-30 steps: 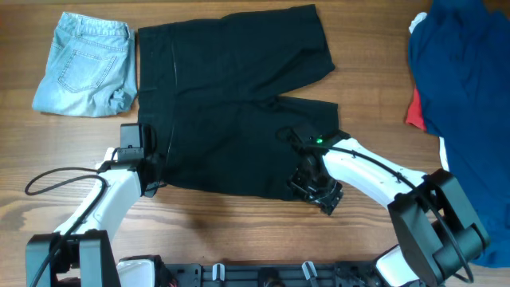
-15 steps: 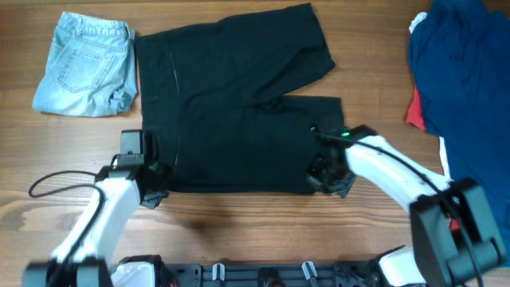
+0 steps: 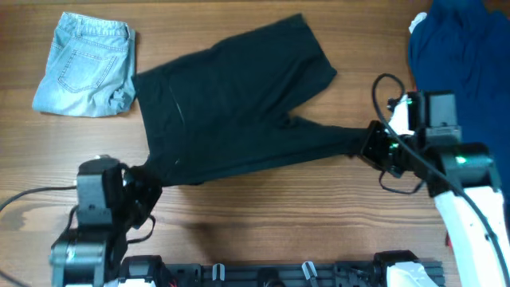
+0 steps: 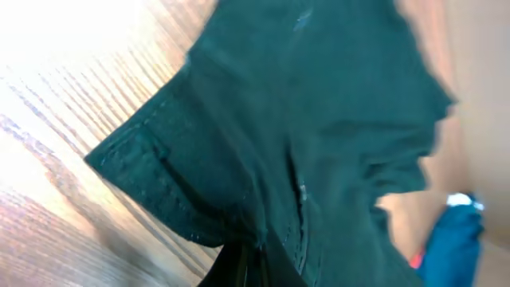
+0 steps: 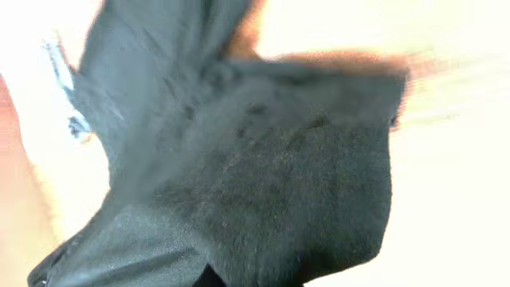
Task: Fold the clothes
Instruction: 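Lift both hems and fold them up toward the waistband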
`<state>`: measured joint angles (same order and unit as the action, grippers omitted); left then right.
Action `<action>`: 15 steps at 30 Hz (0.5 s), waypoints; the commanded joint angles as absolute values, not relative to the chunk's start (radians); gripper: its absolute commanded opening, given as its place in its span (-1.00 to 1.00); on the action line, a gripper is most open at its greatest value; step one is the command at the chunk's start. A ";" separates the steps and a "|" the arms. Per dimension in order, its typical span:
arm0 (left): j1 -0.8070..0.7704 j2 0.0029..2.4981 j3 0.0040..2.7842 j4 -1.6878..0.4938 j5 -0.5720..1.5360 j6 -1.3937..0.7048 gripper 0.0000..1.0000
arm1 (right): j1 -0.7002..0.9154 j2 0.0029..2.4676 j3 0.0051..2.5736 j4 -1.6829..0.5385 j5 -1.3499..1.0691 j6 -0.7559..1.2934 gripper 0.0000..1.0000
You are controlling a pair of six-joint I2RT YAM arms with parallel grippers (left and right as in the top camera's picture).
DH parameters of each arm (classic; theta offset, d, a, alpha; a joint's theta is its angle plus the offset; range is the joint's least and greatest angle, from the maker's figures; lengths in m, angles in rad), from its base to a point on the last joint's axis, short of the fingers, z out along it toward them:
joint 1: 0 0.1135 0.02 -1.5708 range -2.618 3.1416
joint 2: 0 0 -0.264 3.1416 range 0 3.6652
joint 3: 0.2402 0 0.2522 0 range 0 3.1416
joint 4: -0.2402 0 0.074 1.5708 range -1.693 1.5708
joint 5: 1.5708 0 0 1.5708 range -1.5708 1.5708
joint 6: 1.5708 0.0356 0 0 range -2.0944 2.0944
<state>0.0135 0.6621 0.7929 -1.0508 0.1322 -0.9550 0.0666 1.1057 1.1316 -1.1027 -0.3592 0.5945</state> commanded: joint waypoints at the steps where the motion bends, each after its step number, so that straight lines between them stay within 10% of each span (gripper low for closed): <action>1: 0.037 0.624 0.896 -1.139 -0.070 -0.915 -0.92 | -0.006 1.076 1.256 -1.155 -0.146 0.536 -0.91; 15: 0.038 0.696 0.967 -1.219 -0.211 -0.898 -0.92 | -0.006 1.339 1.341 -0.951 -0.225 0.342 -0.91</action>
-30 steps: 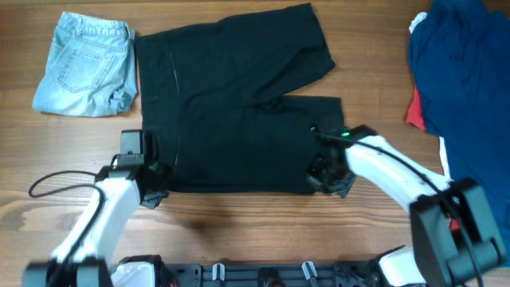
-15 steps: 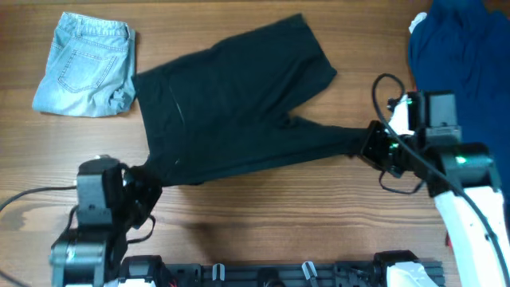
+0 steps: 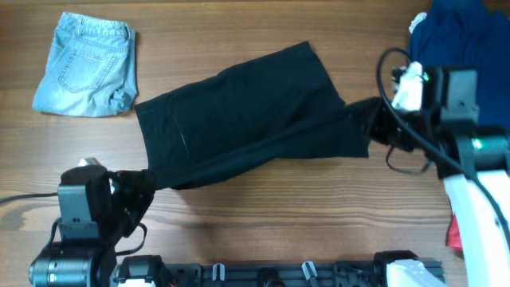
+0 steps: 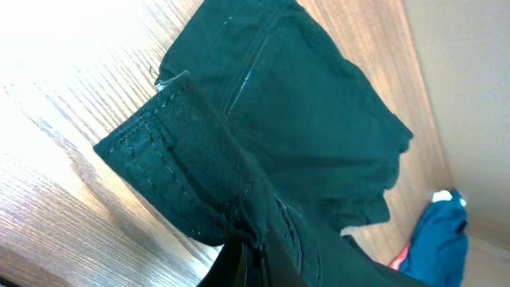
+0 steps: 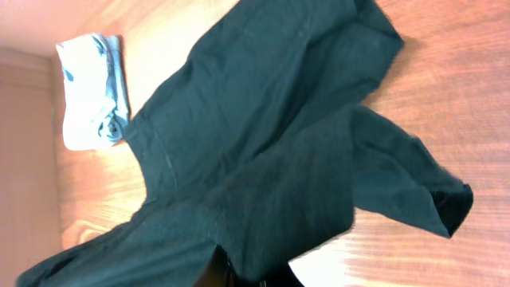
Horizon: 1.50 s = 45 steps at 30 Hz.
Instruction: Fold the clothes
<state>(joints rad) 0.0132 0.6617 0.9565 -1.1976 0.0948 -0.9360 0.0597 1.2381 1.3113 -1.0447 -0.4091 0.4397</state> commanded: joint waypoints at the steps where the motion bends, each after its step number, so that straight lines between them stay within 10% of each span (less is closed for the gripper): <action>1: 0.038 0.720 0.967 -1.216 -0.226 -0.898 -0.92 | -0.006 1.385 1.341 -0.904 -0.243 0.328 -0.91; 19: 0.038 1.371 0.967 -0.725 -0.424 -0.905 -0.92 | 0.107 1.795 1.341 -0.274 -0.237 0.288 -0.91; 24: 0.038 1.443 0.967 -0.721 -0.424 -0.905 -0.92 | 0.236 1.872 1.341 -0.289 -0.266 0.332 0.39; 26: 0.038 1.443 0.967 -0.721 -0.424 -0.905 -0.92 | 0.292 1.893 1.341 -0.284 -0.268 0.420 0.51; 45: 0.038 1.443 0.967 -0.748 -0.409 -0.905 -0.92 | 0.464 2.117 1.341 -0.041 -0.257 0.665 0.46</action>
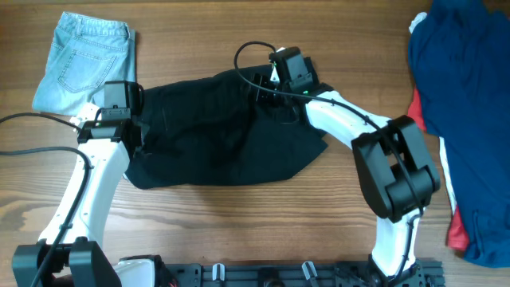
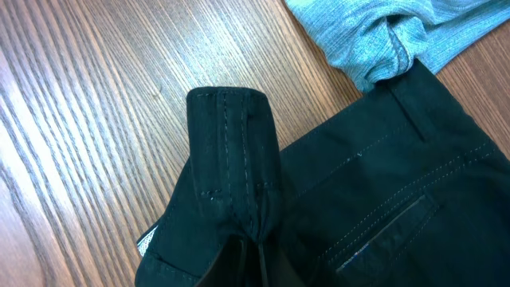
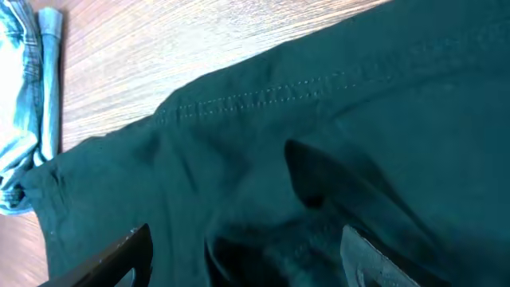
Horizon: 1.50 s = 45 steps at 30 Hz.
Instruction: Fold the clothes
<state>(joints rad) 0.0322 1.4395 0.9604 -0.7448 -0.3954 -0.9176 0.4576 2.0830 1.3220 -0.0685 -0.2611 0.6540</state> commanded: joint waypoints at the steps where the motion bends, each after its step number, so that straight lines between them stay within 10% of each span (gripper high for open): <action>1: 0.038 1.443 0.967 -0.748 -0.409 -0.905 -0.92 | 0.464 2.125 1.341 -0.025 -0.246 0.666 0.40; 11: 0.038 1.443 0.967 -0.749 -0.409 -0.904 -0.92 | 0.464 2.181 1.341 0.061 -0.195 0.673 0.14; 16: 0.038 1.443 0.967 -0.752 -0.409 -0.905 -0.92 | 0.464 2.183 1.341 0.082 -0.187 0.673 -0.91; 45: 0.038 1.109 0.967 -0.763 -0.450 -0.868 -0.92 | 0.219 1.441 1.341 -0.585 -0.131 0.429 -0.90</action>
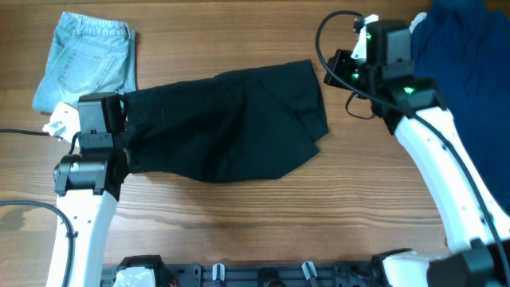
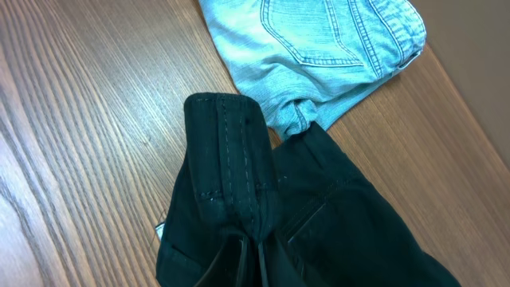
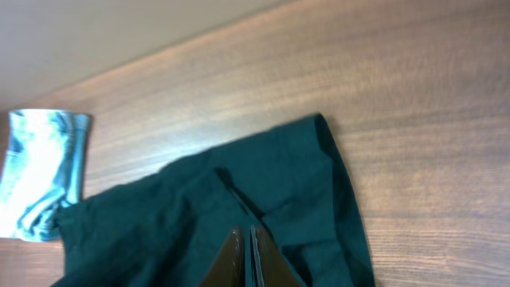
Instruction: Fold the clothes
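A black pair of shorts (image 1: 223,127) lies folded lengthwise across the table's middle, also seen in the right wrist view (image 3: 199,215). My left gripper (image 1: 119,131) is shut on the shorts' waistband (image 2: 227,159) at their left end; its fingers (image 2: 249,259) pinch the rolled band. My right gripper (image 1: 333,70) hovers just past the shorts' upper right corner. Its fingers (image 3: 249,255) are pressed together with nothing between them.
Folded light blue jeans (image 1: 88,60) lie at the back left, their edge touching the black waistband (image 2: 319,48). A heap of dark blue clothing (image 1: 466,56) fills the back right corner. Bare wood shows in front of the shorts.
My right gripper was open, down on the shorts' upper edge near the middle. It is now shut and empty, off to the right of the shorts. The left gripper still holds the waistband.
Both grippers held the black shorts spread out, the left at the waist near the front, the right at a leg end. Then the shorts hung stretched between them. Later they lay folded with the right gripper open on them. Now only the left holds them.
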`<state>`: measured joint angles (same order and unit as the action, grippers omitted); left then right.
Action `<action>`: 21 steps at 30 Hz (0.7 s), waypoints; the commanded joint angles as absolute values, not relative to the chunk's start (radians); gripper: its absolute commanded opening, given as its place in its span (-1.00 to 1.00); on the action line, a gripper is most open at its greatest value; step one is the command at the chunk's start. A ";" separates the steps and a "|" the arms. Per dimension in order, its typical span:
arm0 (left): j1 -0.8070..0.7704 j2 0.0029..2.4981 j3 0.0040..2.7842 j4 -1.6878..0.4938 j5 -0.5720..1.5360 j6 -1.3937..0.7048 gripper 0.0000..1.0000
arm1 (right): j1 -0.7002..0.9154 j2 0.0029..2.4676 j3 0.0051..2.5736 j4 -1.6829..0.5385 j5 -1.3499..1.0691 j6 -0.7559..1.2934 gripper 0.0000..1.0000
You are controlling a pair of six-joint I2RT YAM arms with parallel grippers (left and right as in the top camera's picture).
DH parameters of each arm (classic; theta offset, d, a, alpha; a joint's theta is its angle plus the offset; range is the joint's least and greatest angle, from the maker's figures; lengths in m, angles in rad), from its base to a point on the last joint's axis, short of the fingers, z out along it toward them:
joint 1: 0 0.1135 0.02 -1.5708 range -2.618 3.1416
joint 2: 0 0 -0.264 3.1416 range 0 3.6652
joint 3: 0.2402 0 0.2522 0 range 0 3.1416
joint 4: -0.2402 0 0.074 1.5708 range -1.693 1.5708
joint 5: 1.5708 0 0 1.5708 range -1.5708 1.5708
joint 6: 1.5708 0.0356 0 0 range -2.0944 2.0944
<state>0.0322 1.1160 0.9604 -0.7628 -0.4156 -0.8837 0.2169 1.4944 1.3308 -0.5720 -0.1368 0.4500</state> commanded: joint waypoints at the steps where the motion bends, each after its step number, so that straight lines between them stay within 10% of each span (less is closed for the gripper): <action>1: 0.038 1.111 0.967 -0.763 -0.449 -0.867 -0.92 | 0.221 1.453 1.340 -0.588 -0.133 0.422 -0.78; 4: 0.038 1.124 0.967 -0.763 -0.437 -0.868 -0.92 | 0.239 1.531 1.340 -0.542 -0.200 0.338 0.17; 6: 0.038 1.142 0.967 -0.763 -0.427 -0.867 -0.92 | 0.261 1.617 1.340 -0.477 -0.223 0.306 0.40; 21: 0.036 1.281 0.967 -0.766 -0.416 -0.867 -0.92 | 0.448 2.154 1.343 0.094 -0.293 0.321 0.58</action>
